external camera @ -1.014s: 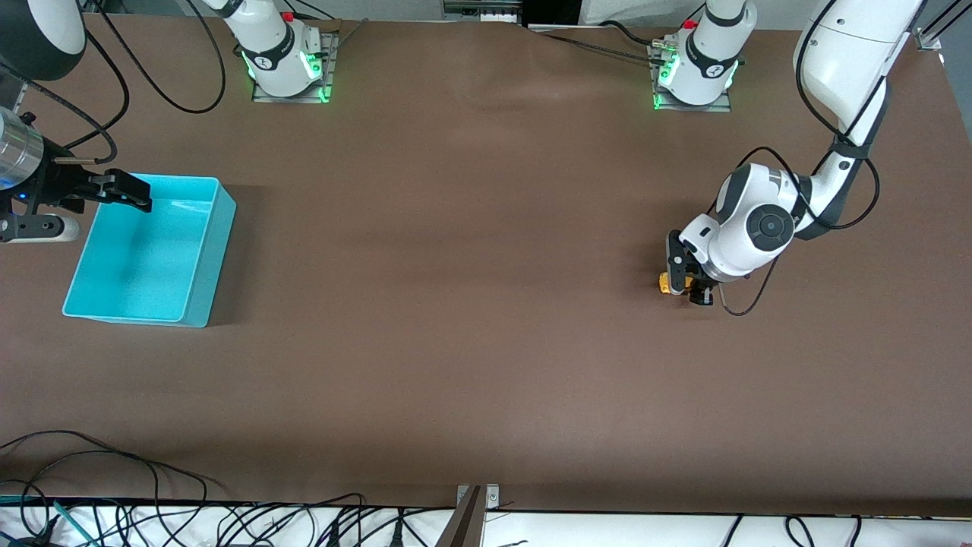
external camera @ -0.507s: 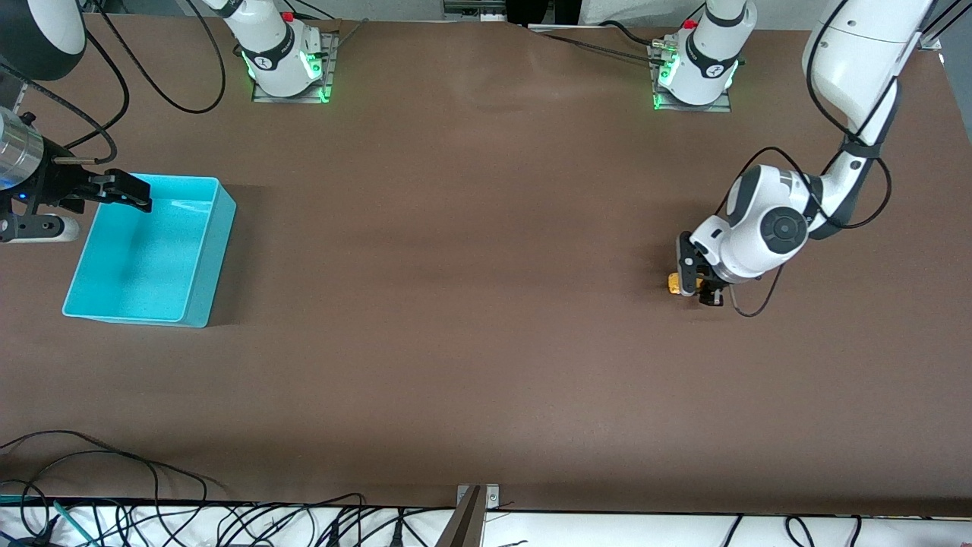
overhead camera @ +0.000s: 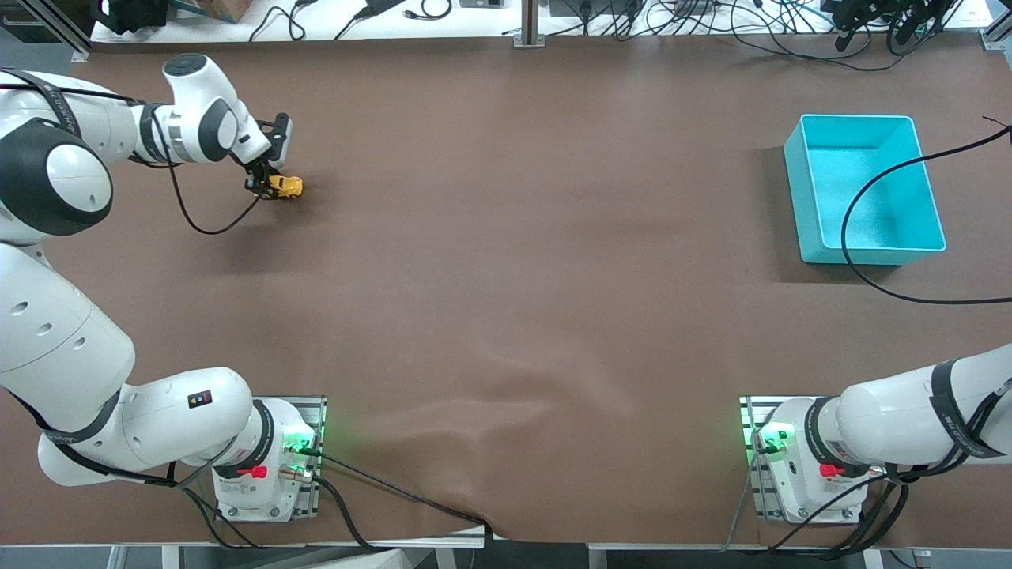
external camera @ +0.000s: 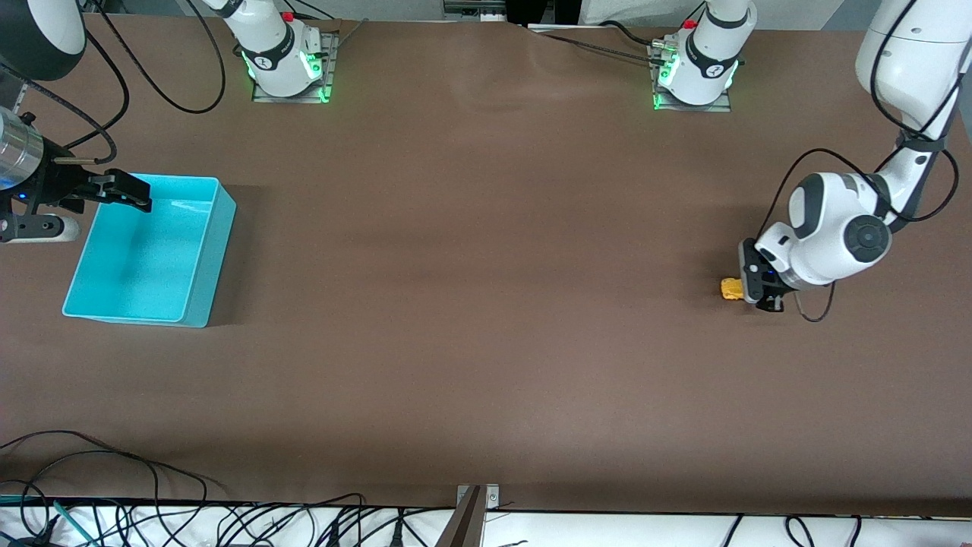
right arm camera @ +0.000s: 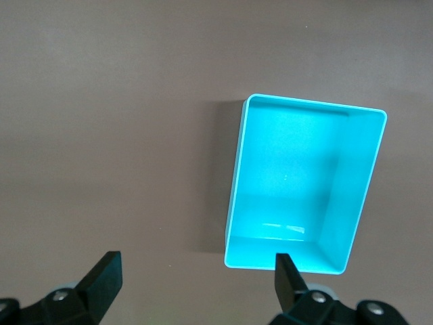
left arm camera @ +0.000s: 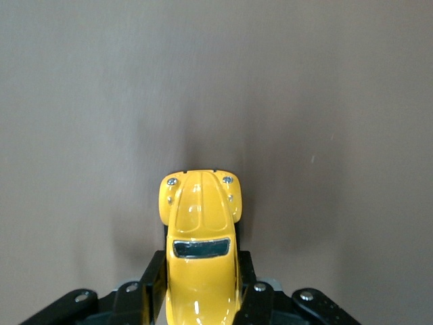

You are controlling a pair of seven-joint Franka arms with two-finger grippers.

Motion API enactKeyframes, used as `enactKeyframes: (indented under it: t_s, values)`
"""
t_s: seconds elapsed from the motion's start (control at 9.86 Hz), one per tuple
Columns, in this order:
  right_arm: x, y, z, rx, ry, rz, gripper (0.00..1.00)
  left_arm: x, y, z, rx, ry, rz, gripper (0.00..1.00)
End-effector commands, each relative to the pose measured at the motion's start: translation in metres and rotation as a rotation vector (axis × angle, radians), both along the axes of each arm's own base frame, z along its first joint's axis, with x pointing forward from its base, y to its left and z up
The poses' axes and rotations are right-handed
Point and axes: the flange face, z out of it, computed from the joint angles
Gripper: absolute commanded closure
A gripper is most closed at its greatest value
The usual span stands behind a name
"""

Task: Wind up and store yellow beetle car
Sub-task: 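Drag the car backward along the table with the left gripper, then open the left gripper to release the wound-up car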

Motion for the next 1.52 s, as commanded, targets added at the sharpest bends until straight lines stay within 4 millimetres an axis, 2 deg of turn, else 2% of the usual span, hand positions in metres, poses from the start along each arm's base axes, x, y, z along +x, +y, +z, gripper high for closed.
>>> enactKeyframes:
  t_s: [0.0,0.2,0.61,0.71,0.81,0.91,1.12,1.22,1.42]
  values:
    - [-0.002,0.000,0.002,-0.014,0.003,-0.009,0.00,0.016,0.044,-0.030,0.005,-0.011,-0.048,0.89]
    - [-0.002,0.000,0.002,-0.014,0.003,-0.009,0.00,0.016,0.075,-0.036,0.052,-0.011,-0.081,0.89]
    - [-0.002,0.000,0.002,-0.014,0.003,-0.010,0.00,0.015,0.088,-0.033,0.052,-0.015,-0.104,0.87]
    - [-0.002,0.000,0.002,-0.014,0.003,-0.010,0.00,0.015,0.089,-0.032,0.051,-0.016,-0.099,0.78]
    - [-0.002,0.000,0.002,-0.014,0.003,-0.010,0.00,0.015,0.090,-0.030,0.047,-0.021,-0.092,0.20]
    - [-0.002,0.000,0.002,-0.014,0.003,-0.010,0.00,0.016,0.092,-0.026,0.045,-0.025,-0.098,0.00]
    - [-0.002,0.000,0.002,-0.014,0.003,-0.009,0.00,0.021,0.077,-0.004,0.039,-0.015,-0.109,0.00]
    - [-0.002,0.000,0.002,-0.014,0.003,-0.010,0.00,0.024,0.068,0.013,0.028,0.004,-0.101,0.00]
    - [-0.002,0.000,0.002,-0.014,0.003,-0.010,0.00,0.030,0.059,0.036,0.019,0.058,-0.088,0.00]
